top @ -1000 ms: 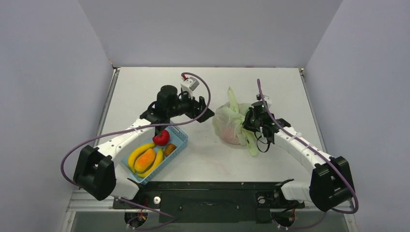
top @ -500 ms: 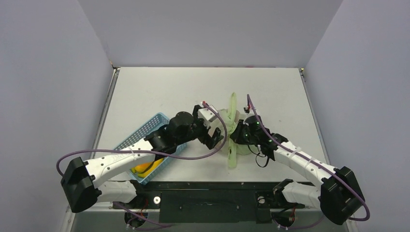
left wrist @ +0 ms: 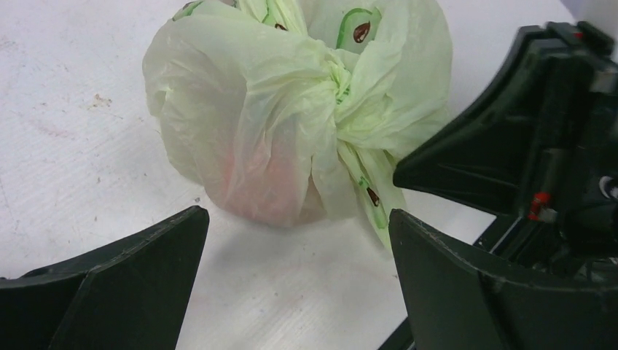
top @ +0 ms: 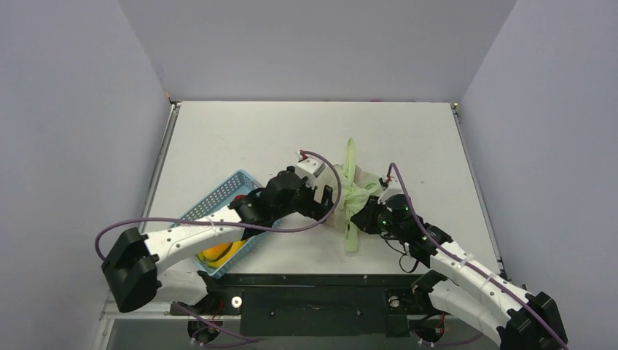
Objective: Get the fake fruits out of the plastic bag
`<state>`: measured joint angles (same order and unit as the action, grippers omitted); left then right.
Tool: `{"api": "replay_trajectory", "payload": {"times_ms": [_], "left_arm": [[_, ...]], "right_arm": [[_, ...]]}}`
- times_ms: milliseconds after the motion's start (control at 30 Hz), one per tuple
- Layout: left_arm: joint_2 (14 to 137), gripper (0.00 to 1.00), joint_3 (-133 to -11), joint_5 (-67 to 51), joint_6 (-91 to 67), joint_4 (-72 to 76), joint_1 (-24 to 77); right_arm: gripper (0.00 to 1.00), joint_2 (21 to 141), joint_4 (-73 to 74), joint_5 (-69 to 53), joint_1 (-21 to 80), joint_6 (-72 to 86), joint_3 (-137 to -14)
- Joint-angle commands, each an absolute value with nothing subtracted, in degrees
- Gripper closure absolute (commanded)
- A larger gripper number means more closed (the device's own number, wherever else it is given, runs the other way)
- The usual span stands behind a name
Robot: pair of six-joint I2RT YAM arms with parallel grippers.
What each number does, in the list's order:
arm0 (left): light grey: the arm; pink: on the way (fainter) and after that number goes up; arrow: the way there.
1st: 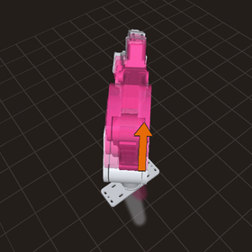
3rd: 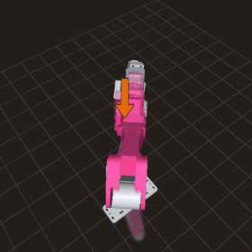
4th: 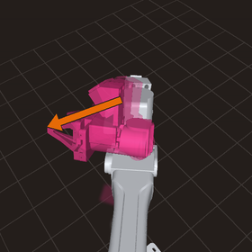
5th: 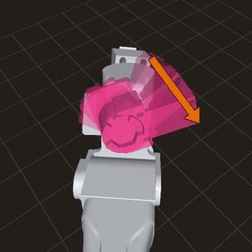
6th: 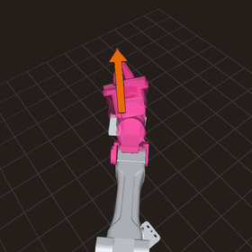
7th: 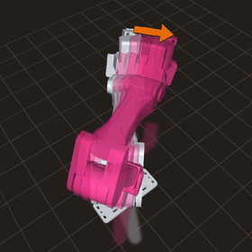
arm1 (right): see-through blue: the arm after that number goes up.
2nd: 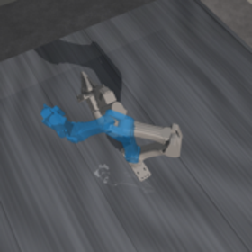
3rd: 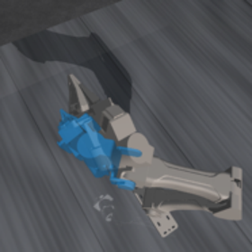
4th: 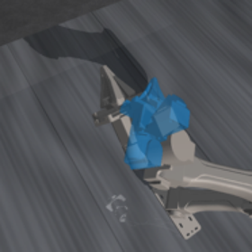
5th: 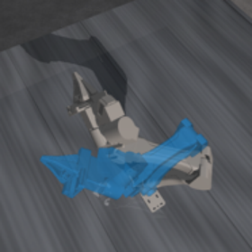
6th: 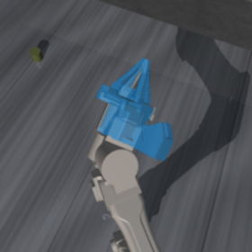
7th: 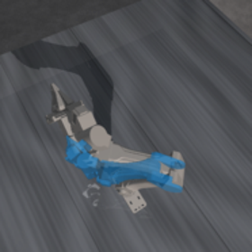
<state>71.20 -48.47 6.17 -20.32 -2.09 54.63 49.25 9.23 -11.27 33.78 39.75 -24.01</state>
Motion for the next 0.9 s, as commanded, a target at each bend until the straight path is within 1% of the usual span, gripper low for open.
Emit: {"api": "replay_trajectory", "payload": {"times_ms": [0,33,67,133,233,267,333,433,533,600,633,667,733,767,833,867], "left_arm": [[78.99,0.05,-59.35,4.91,-14.91,-4.45,52.6],[81.86,0.05,-61.14,2.57,-13.87,-5.35,51.92],[83.38,0.05,-64.75,1.37,-12.19,-7.14,50.33],[87.32,0.05,-69.43,-3.72,-10.88,-9.27,47.71],[92.93,0.05,-75.17,-10.03,-9.65,-11.01,45.66],[94.93,0.05,-75.99,-11.04,-9.04,-11.48,45.74],[98.41,0.05,-78.47,-13.75,-7.93,-12.73,46.22],[102.79,0.05,-82.53,-16.29,-5.49,-15.3,47.44],[104.3,0.09,-83.19,-13.08,-5.61,-17.18,48.03],[103.63,0.13,-81.4,-11.65,-6.56,-16.01,48.0],[103.45,0.2,-80.12,-10.72,-6.8,-15.52,48.04],[103.4,0.22,-79.65,-10.15,-7.0,-15.54,48.14],[103.54,0.32,-79.67,-9.0,-8.37,-16.19,48.49],[103.54,0.39,-79.78,-9.42,-9.47,-16.0,48.71],[103.3,0.47,-80.0,-10.77,-10.75,-15.34,49.02],[103.17,0.48,-80.03,-11.46,-11.1,-15.23,49.16]], "right_arm": [[0.77,46.54,10.02,-8.58,32.43,39.53,-25.91],[0.72,46.57,10.59,-8.77,31.95,39.92,-26.36],[0.65,46.53,10.66,-9.51,30.47,40.31,-26.41],[0.58,46.06,10.38,-11.68,27.88,41.7,-25.88],[0.51,44.15,10.17,-13.8,24.7,42.5,-24.7],[0.47,43.74,10.27,-13.98,23.51,42.29,-24.5],[0.43,43.04,10.44,-14.39,21.88,42.31,-24.44],[0.41,43.56,10.57,-15.23,20.79,42.82,-25.4],[0.41,44.33,11.26,-14.69,20.72,43.26,-26.92],[0.41,44.71,13.0,-13.34,20.67,43.02,-28.11],[0.42,44.73,13.62,-12.3,20.59,43.09,-28.56],[0.42,44.69,14.81,-11.86,20.62,43.67,-29.2],[0.43,44.21,15.46,-11.78,20.64,45.14,-29.52],[0.45,43.9,15.47,-11.78,20.69,45.69,-29.44],[0.45,42.69,15.33,-10.84,20.58,47.54,-28.93],[0.46,41.87,15.48,-9.68,20.53,47.85,-28.92]]}}
